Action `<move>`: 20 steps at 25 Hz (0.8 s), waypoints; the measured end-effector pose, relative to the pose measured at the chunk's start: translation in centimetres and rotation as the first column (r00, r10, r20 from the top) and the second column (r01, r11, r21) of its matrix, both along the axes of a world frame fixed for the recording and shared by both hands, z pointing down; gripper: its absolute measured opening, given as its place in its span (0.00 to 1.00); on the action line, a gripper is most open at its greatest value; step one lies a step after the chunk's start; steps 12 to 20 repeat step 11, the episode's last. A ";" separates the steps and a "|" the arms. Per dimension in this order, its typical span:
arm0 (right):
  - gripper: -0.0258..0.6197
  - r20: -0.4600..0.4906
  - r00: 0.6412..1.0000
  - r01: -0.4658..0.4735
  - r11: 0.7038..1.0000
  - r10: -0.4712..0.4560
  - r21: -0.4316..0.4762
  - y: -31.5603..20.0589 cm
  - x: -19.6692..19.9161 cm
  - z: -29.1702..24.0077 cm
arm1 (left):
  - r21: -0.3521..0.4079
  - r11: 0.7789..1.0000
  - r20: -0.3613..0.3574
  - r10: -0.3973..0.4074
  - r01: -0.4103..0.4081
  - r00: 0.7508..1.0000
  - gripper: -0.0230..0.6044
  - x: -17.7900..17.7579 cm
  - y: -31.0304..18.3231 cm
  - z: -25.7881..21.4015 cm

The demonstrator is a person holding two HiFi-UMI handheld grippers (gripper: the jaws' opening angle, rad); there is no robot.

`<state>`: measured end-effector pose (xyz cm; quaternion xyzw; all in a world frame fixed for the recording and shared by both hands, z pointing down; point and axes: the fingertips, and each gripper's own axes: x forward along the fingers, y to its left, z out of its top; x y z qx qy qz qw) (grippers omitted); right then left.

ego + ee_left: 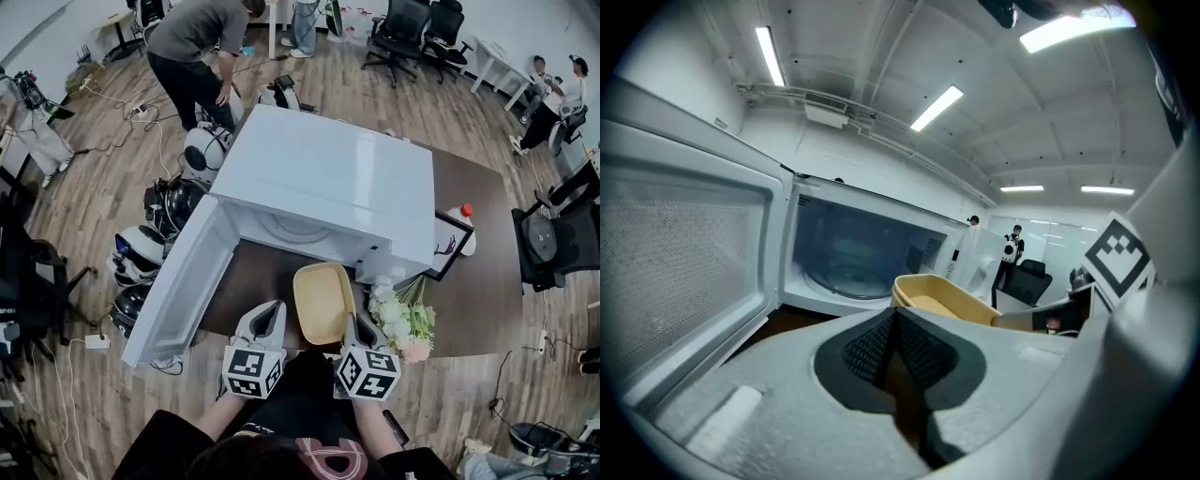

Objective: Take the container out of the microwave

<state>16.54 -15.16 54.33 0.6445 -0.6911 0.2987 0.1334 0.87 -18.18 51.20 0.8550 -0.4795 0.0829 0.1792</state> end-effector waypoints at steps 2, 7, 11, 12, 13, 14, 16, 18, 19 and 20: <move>0.09 -0.001 1.000 0.001 1.000 -0.001 0.004 -0.3 0.1 0.0 | 0.003 1.000 0.000 0.004 -0.004 1.000 0.05 0.2 -0.2 0.0; 0.09 -0.004 1.000 0.004 1.000 -0.004 0.002 -0.7 0.1 0.1 | 0.001 1.000 -0.001 0.008 -0.008 1.000 0.05 0.5 -0.3 0.2; 0.09 -0.008 1.000 0.001 1.000 -0.001 -0.002 -1.0 0.3 0.3 | 0.002 1.000 -0.002 0.004 -0.004 1.000 0.05 0.6 -0.7 0.2; 0.09 -0.008 1.000 0.001 1.000 -0.001 -0.002 -1.0 0.3 0.3 | 0.002 1.000 -0.002 0.004 -0.004 1.000 0.05 0.6 -0.7 0.2; 0.09 -0.008 1.000 0.001 1.000 -0.001 -0.002 -1.0 0.3 0.3 | 0.002 1.000 -0.002 0.004 -0.004 1.000 0.05 0.6 -0.7 0.2; 0.09 -0.008 1.000 0.001 1.000 -0.001 -0.002 -1.0 0.3 0.3 | 0.002 1.000 -0.002 0.004 -0.004 1.000 0.05 0.6 -0.7 0.2; 0.09 -0.008 1.000 0.001 1.000 -0.001 -0.002 -1.0 0.3 0.3 | 0.002 1.000 -0.002 0.004 -0.004 1.000 0.05 0.6 -0.7 0.2; 0.09 -0.008 1.000 0.001 1.000 -0.001 -0.002 -1.0 0.3 0.3 | 0.002 1.000 -0.002 0.004 -0.004 1.000 0.05 0.6 -0.7 0.2; 0.09 -0.008 1.000 0.001 1.000 -0.001 -0.002 -1.0 0.3 0.3 | 0.002 1.000 -0.002 0.004 -0.004 1.000 0.05 0.6 -0.7 0.2; 0.09 -0.008 1.000 0.001 1.000 -0.001 -0.002 -1.0 0.3 0.3 | 0.002 1.000 -0.002 0.004 -0.004 1.000 0.05 0.6 -0.7 0.2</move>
